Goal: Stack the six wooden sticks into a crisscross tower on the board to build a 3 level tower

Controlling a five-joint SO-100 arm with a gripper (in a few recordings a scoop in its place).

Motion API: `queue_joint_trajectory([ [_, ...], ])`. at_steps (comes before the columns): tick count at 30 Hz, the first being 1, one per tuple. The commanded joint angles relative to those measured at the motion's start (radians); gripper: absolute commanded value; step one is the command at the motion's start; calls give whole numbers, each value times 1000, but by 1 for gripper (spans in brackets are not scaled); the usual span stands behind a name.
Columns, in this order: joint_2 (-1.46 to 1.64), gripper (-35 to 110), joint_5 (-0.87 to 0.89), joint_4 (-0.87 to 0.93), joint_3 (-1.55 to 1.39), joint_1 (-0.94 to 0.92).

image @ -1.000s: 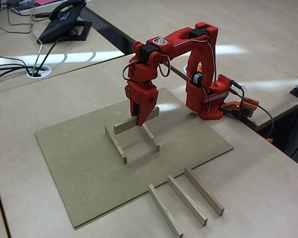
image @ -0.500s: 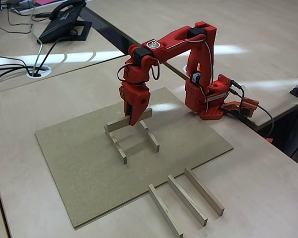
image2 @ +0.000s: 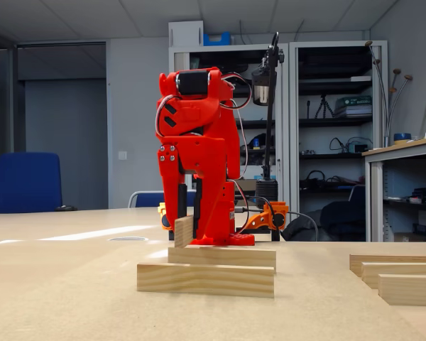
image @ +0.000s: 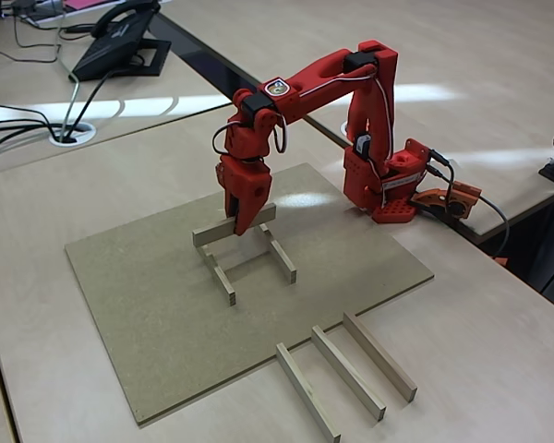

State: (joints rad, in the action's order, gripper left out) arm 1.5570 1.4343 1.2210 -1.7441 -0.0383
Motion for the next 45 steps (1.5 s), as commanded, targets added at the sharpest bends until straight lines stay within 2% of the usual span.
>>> queue_joint_trajectory([
  [1,-12,0,-8,-9,3,-32],
  [14,-49,5,-87,-6,31,-38],
  [45,-3,19,-204,-178,-29,25],
])
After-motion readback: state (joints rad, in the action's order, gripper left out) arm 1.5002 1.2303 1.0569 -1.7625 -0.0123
